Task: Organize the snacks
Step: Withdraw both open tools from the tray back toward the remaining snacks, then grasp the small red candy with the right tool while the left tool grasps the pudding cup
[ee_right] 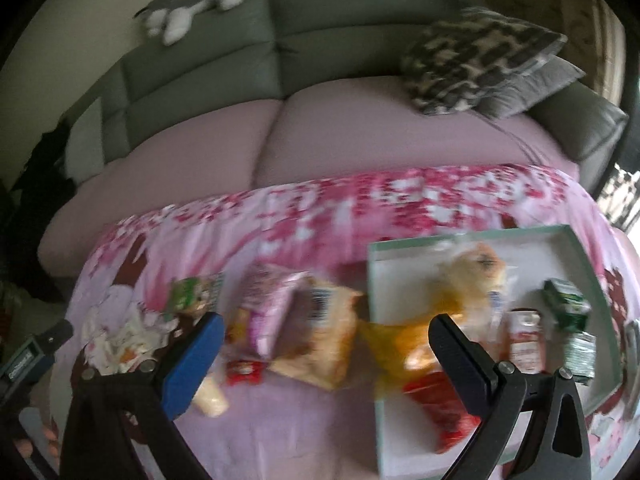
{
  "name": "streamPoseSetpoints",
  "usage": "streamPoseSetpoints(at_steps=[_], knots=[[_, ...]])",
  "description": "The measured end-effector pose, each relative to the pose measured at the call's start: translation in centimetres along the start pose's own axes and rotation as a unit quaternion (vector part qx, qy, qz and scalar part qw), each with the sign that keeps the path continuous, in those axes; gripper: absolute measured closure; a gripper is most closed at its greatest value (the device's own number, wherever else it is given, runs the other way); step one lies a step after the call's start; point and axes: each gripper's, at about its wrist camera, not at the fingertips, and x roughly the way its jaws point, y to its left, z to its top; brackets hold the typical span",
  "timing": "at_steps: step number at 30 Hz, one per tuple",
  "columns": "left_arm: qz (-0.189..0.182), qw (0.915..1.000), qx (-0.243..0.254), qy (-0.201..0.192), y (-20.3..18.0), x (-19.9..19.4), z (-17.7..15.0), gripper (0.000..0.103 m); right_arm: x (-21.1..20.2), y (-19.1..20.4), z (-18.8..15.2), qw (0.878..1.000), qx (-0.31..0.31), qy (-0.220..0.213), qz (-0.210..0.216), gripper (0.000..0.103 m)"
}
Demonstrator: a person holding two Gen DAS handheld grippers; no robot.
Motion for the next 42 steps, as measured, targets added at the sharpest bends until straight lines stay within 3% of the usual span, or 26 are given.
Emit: streamPoseSetpoints(at_steps=[9,16,28,33,37,42], knots=[[-0.005,0.9979,0.006,0.064,-0.3,2.8,-1.7,0.004,3.7,2.0,-2.7,0.997,0.009,0.073,0.031,0.0],[-0.009,0.9941,0.025,0.105,-1.7,4.4,-3.2,0.004,5.5,2.4,-4.5,0.994,0.0,0.11,0.028,0.0],[0.031,0.9892,0.025,0.141,-1.0,6.5,-4.2,0.004,6.6,6.1,-6.8,0.987,-0.076,0.134,0.047,0.0],[0.02,0.9891,0.02,0.144,-0.9,6.5,-4.3,0.004,7.2,6.5,-7.1,0.986,-0.081,0.138,0.055,0.002],[0.006,0.989,0.025,0.145,-1.6,6.6,-4.3,0.004,7.1,5.5,-6.6,0.988,-0.064,0.134,0.05,0.013],[-0.027,0.9875,0.029,0.152,-2.8,6.8,-4.5,0.004,6.9,4.1,-6.1,0.989,-0.045,0.129,0.047,0.017]])
